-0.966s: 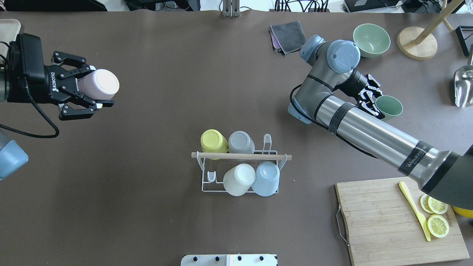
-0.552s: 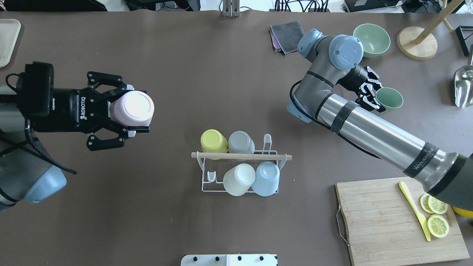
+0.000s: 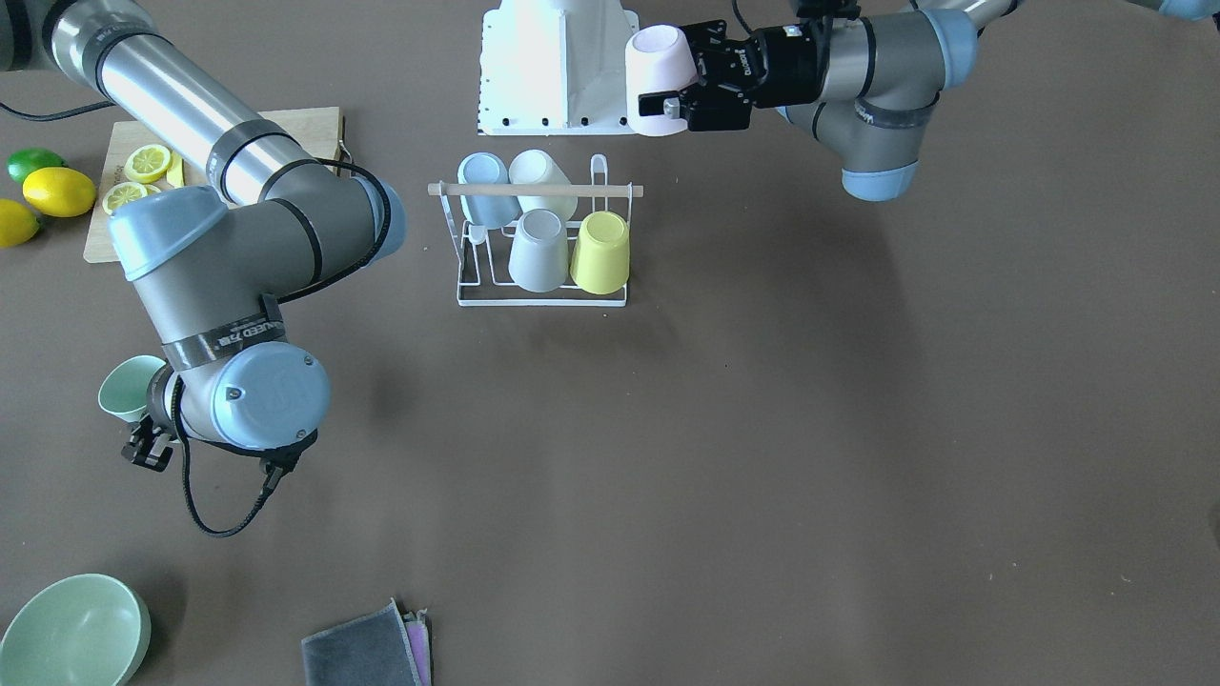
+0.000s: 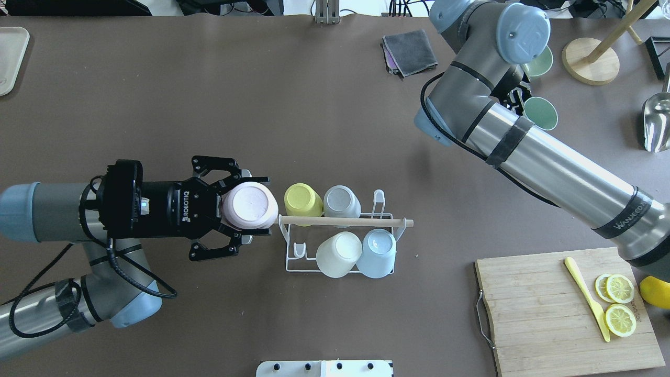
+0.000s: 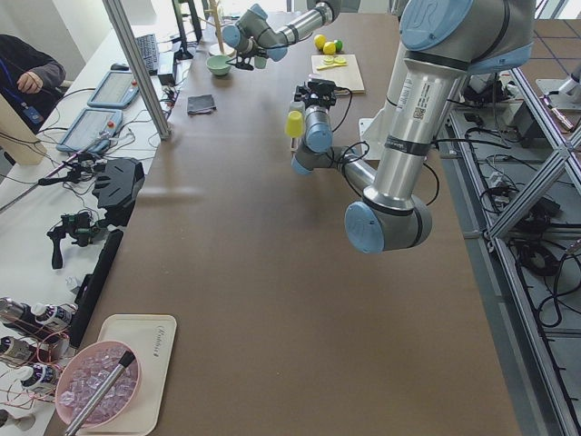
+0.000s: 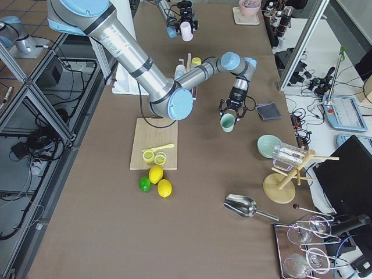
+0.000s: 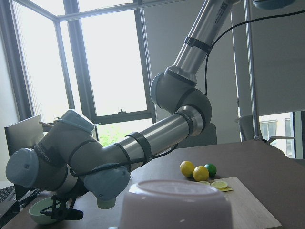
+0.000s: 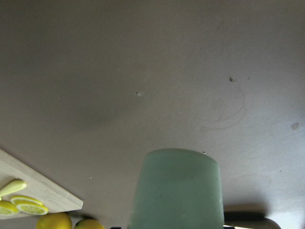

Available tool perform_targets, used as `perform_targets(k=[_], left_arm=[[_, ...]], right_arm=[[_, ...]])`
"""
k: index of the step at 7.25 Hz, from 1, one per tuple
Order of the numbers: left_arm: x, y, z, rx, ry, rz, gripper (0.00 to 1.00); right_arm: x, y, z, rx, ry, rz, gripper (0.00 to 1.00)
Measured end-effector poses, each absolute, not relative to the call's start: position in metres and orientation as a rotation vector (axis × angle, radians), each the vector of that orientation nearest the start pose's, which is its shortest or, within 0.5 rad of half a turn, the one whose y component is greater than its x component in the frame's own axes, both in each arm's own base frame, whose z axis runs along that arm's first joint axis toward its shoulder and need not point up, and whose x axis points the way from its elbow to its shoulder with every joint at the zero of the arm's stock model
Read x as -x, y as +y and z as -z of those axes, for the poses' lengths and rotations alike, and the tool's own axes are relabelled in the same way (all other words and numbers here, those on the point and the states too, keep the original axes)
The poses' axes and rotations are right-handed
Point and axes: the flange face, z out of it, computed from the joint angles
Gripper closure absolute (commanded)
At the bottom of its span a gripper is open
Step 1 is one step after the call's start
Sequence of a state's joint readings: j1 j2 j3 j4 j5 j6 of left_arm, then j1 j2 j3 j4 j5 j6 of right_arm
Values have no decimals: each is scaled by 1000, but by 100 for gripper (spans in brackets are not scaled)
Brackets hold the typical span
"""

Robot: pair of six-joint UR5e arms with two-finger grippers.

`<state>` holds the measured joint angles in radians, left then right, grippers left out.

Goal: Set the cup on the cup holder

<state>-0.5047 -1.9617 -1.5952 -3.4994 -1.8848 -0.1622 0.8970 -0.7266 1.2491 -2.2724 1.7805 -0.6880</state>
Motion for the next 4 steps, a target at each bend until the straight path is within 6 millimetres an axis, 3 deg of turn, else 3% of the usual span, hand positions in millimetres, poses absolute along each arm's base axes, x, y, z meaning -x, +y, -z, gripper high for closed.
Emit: perform_targets(k=[2,4], left_arm=[[-450,-338,-267,-1920,1528,-815,55],[-481,-324,-274,-1910,1544,-833,53]], right_arm=[[350,-661,-338,23,-405,1250,47],[319,-675,-334,-171,-616,1158,47]])
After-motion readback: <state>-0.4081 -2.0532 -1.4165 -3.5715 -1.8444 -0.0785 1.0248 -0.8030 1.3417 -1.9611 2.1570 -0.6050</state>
